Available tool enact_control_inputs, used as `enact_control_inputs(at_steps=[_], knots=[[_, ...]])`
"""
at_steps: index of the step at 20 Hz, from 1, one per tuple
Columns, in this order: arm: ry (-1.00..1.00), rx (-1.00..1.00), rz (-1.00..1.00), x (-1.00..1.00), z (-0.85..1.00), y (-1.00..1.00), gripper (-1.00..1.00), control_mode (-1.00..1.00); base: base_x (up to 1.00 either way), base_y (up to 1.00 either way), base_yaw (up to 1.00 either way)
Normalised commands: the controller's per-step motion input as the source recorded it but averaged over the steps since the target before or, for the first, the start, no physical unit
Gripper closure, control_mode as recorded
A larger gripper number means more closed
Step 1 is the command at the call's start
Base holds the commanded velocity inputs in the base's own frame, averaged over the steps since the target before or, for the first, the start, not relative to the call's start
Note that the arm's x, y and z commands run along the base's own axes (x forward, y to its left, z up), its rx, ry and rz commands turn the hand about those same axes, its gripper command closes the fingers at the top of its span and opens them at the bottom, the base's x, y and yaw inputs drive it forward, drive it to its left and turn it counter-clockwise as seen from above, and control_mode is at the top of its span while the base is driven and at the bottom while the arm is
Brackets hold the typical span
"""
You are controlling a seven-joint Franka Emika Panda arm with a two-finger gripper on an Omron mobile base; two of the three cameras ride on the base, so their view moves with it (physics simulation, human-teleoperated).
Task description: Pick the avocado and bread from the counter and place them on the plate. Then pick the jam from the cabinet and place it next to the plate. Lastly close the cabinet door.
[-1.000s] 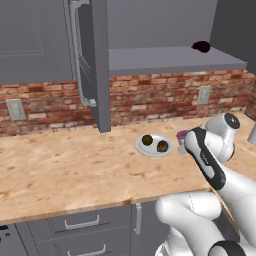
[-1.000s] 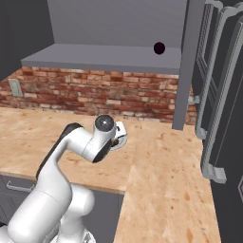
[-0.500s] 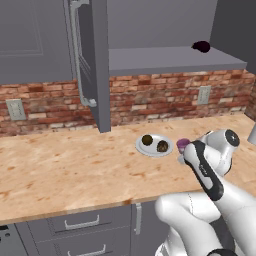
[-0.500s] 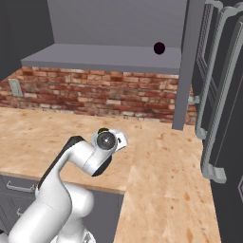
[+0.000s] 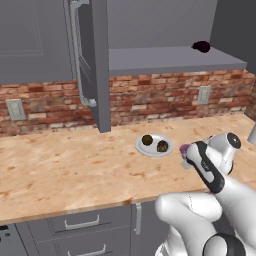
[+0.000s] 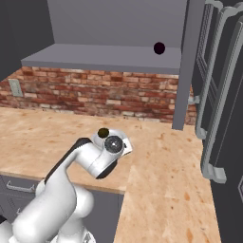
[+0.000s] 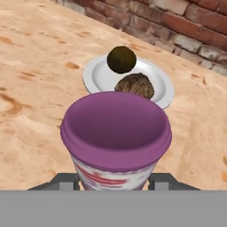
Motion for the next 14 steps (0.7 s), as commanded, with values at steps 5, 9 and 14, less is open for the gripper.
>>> enact_control_inputs(at_steps=[5, 9, 14], knots=[[-0.01, 0.00, 0.00, 0.05, -0.29, -0.02, 1.00, -1.00, 0.00, 0.00, 0.00], [-0.06, 0.00, 0.00, 0.01, -0.25, -0.04, 1.00, -1.00, 0.00, 0.00, 0.00], [-0.01, 0.00, 0.00, 0.10, -0.26, 0.00, 1.00, -1.00, 0.00, 0.00, 0.00]])
